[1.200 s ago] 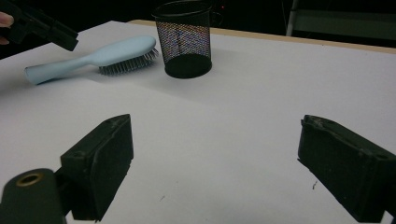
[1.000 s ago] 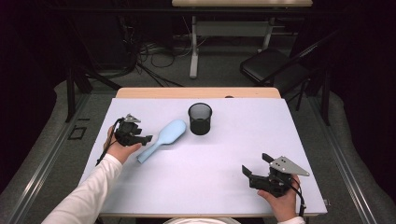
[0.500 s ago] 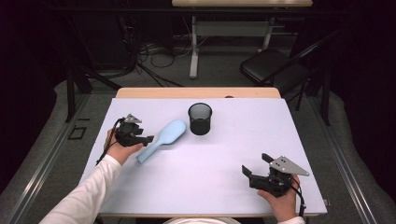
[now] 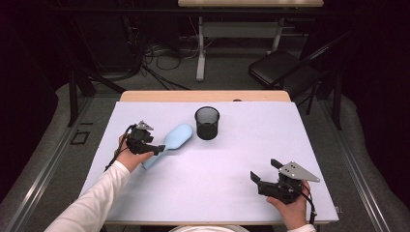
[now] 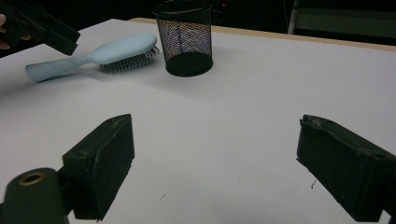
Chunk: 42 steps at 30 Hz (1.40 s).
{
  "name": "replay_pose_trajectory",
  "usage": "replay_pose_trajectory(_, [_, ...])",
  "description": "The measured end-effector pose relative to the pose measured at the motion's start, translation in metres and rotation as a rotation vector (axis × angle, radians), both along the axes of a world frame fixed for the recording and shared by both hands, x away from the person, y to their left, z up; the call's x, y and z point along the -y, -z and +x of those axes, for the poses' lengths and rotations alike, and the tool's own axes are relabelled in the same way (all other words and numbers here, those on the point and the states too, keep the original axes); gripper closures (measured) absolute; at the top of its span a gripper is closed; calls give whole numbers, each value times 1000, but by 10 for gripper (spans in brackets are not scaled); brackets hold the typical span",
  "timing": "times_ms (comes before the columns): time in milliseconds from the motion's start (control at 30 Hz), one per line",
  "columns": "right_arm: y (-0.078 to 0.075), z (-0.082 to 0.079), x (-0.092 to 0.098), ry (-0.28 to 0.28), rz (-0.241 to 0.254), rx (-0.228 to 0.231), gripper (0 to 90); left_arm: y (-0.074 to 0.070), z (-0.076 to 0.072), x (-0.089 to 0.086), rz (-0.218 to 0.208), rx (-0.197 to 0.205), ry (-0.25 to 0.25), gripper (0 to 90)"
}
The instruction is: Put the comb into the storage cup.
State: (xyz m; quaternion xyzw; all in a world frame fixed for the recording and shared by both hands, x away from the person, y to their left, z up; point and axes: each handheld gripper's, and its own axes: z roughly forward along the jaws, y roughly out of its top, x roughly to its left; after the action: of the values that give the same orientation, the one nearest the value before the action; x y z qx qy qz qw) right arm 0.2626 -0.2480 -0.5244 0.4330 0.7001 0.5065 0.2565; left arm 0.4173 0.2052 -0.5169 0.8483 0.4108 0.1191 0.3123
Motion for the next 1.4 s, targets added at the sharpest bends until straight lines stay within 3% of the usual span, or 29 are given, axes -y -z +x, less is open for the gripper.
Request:
replay_pose_trajectory(467, [0,0,0,-2,-6,2,111,15,6,16,43,-20,31,205])
replay_pose_trajectory(1133, [1,0,0,-5,-6,0,112,27,13,29,81,-13,36,210])
replay_pose_trajectory(1400, [1,0,0,-6,-7,0,113,30,14,33,102,7,55,263])
